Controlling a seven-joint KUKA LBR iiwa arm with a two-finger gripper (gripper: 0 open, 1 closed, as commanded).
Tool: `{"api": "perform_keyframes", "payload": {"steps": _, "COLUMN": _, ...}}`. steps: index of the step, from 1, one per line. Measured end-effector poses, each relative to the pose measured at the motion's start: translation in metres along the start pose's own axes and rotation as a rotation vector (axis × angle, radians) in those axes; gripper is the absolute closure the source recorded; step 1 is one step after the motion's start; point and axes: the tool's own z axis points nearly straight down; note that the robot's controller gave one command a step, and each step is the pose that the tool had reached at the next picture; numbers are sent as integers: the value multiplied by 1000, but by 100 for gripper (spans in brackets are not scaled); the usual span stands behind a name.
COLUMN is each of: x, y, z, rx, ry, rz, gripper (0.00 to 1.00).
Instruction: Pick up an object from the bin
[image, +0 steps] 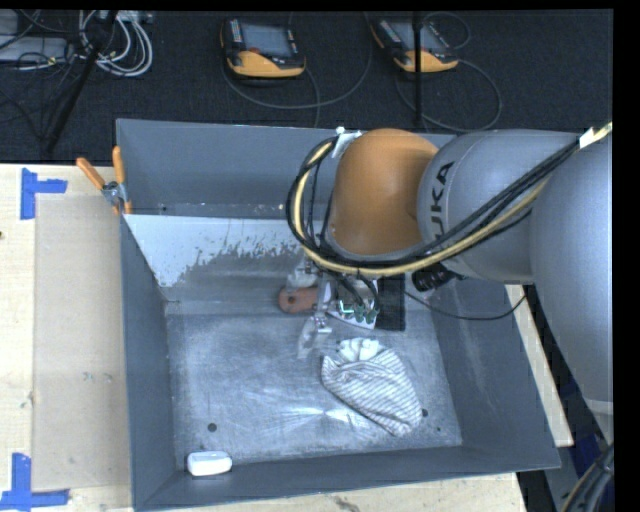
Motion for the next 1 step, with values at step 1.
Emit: {"api": "perform_keyframes", "payload": {"steps": 1, "x": -2, "y": 0, "z": -4, "rx": -1, "ry": -7, "rz": 2, "gripper": 0}}
